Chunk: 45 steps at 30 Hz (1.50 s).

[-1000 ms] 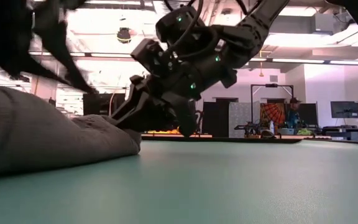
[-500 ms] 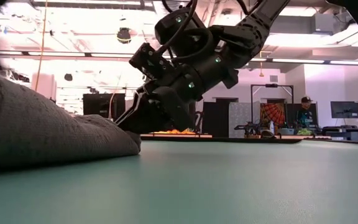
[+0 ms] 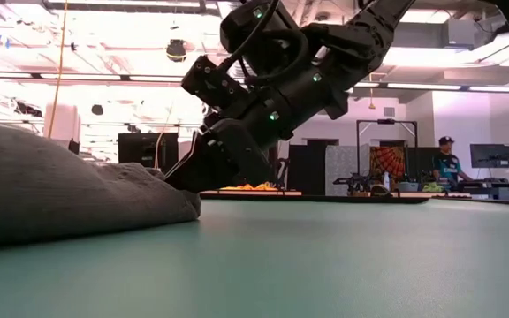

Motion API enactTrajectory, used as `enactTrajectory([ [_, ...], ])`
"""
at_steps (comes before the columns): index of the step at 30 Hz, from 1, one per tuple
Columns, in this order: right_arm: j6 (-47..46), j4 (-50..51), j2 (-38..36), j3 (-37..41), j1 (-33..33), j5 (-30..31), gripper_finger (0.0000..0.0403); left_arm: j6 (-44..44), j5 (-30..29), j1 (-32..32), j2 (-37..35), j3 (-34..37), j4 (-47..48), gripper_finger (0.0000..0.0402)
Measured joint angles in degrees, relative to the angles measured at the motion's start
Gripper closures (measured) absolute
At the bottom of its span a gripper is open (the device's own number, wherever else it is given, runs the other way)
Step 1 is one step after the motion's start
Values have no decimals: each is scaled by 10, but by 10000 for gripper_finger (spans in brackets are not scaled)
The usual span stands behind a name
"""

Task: Roll towel
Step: Roll the gray towel

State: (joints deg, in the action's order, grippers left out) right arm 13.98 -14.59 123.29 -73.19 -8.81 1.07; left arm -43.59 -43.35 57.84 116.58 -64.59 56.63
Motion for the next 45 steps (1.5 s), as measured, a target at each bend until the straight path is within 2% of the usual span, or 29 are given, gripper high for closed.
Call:
enactTrajectory([
  [4,29,-1,-19,2,-6,20,248,76,10,-1,-13,9,79,402],
  [8,35,18,-51,3,-6,28,248,158,-33,-17,-24,11,86,402],
  [13,30,60,-82,2,-15,30,248,165,-35,-62,-27,17,81,402],
  [17,92,75,-103,2,-32,36,248,216,-47,-91,-30,27,52,402],
  [24,159,62,-131,1,-38,24,249,165,-125,-90,-40,21,102,402],
  [27,202,50,-135,0,-33,25,255,214,-105,-87,-54,27,103,402],
  [30,201,45,-119,0,-9,18,263,226,-98,-88,-66,29,95,402],
  [34,191,3,-94,1,20,11,266,201,-147,-88,-78,28,95,402],
  [37,187,-24,-75,0,35,2,266,200,-158,-88,-82,26,98,402],
  [45,152,12,-40,-1,49,-24,266,209,-171,-88,-82,23,94,402],
])
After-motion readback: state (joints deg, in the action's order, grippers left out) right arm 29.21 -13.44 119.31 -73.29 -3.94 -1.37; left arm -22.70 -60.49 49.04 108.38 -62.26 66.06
